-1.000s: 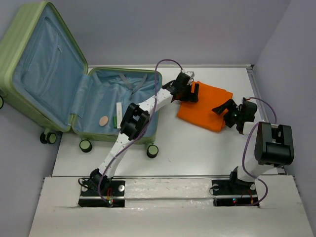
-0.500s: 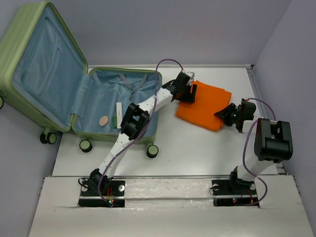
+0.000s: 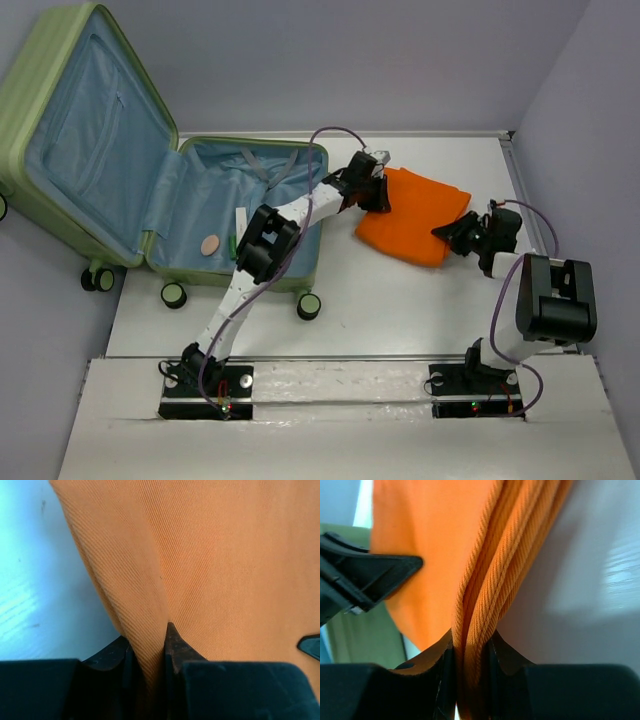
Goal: Pack the luggage
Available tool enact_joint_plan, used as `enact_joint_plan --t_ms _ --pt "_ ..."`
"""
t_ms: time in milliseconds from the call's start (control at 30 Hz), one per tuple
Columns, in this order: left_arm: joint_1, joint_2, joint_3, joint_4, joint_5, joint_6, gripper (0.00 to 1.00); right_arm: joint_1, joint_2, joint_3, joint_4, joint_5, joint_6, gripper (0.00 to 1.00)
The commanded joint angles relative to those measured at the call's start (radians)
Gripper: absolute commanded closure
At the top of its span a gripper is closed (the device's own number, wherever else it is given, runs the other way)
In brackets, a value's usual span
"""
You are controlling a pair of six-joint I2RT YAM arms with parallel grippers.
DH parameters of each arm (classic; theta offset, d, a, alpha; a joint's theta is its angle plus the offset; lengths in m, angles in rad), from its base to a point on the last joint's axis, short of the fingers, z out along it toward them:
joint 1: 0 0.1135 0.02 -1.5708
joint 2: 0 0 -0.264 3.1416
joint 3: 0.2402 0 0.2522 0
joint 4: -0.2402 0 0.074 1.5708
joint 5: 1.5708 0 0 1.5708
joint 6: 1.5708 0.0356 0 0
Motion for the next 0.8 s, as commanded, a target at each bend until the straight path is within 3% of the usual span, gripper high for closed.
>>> enact_joint_plan --t_ms 0,200,367,600,767 --pt "-0.047 -0.173 -0.058 -0.024 0.088 -0.017 0.94 0.036 -0.124 0.007 0.065 -0.123 0.019 0.93" --pt "-0.026 -0.332 -0.034 -0.025 0.143 -0.014 0.94 0.122 -0.298 0.097 -0.044 -0.094 0.015 0.93" --pt "0.026 -0.401 0.027 -0.062 0.169 -0.022 0.94 0.206 -0.314 0.227 -0.098 -0.055 0.027 0.93" --pt "0.219 -0.564 0.072 -0.170 0.188 -0.017 0.94 0.389 -0.178 0.500 -0.107 0.026 0.073 0.93" --pt "0.413 -0.737 -0.101 -0.188 0.244 0.000 0.94 0.588 0.018 0.733 -0.093 0.066 0.072 0.93"
